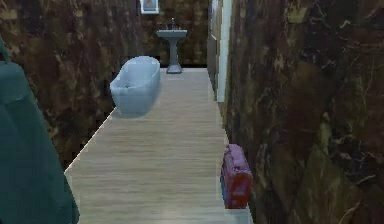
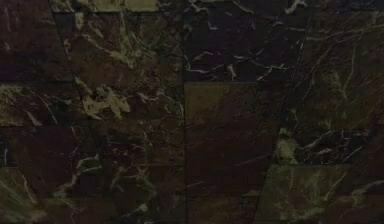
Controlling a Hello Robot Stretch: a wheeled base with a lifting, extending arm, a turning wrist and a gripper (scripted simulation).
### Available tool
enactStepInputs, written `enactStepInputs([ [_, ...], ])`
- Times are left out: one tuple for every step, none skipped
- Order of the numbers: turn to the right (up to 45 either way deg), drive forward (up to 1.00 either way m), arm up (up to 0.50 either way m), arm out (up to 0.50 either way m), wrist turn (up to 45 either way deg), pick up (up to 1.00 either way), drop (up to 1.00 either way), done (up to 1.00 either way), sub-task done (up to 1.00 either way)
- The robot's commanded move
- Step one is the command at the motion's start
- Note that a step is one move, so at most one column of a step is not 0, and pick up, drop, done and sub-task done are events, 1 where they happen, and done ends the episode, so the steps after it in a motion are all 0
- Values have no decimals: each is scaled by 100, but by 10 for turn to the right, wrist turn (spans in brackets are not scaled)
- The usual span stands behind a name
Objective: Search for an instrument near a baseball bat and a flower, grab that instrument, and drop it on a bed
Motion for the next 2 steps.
enactStepInputs([
  [-30, 0, 0, 0, 0, 0, 0, 0, 0],
  [0, 100, 0, 0, 0, 0, 0, 0, 0],
])
